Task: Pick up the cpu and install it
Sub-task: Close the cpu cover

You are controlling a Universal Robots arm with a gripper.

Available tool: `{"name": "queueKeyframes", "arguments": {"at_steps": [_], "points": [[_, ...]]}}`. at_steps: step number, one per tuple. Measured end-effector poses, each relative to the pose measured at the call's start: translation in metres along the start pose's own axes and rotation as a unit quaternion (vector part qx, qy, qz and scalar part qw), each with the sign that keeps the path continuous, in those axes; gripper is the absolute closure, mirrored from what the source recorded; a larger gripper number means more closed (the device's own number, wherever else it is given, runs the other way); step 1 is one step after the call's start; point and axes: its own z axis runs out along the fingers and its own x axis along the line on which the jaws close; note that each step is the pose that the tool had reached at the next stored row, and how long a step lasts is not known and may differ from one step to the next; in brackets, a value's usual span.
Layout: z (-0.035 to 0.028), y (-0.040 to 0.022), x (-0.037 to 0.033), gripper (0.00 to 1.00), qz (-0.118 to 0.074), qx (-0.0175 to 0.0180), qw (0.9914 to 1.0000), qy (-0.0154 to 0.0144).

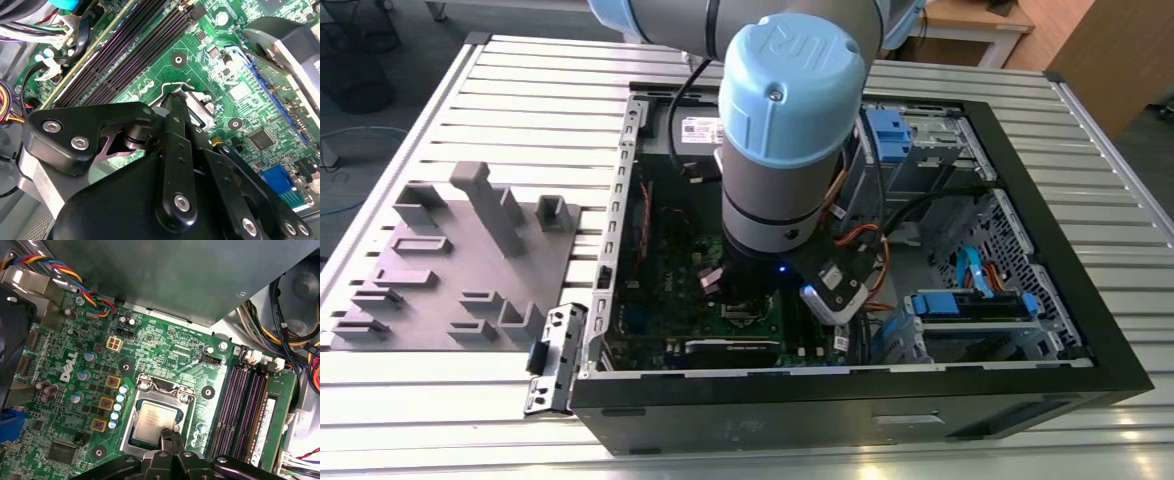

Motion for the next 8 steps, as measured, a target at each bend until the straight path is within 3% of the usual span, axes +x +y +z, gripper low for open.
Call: {"name": "queueKeyframes", "arguments": {"at_steps": [8], "points": [[0.0019,0.0000,-0.0017,0.89,-0.002,-0.0003,1.00000,0.0001]]}}
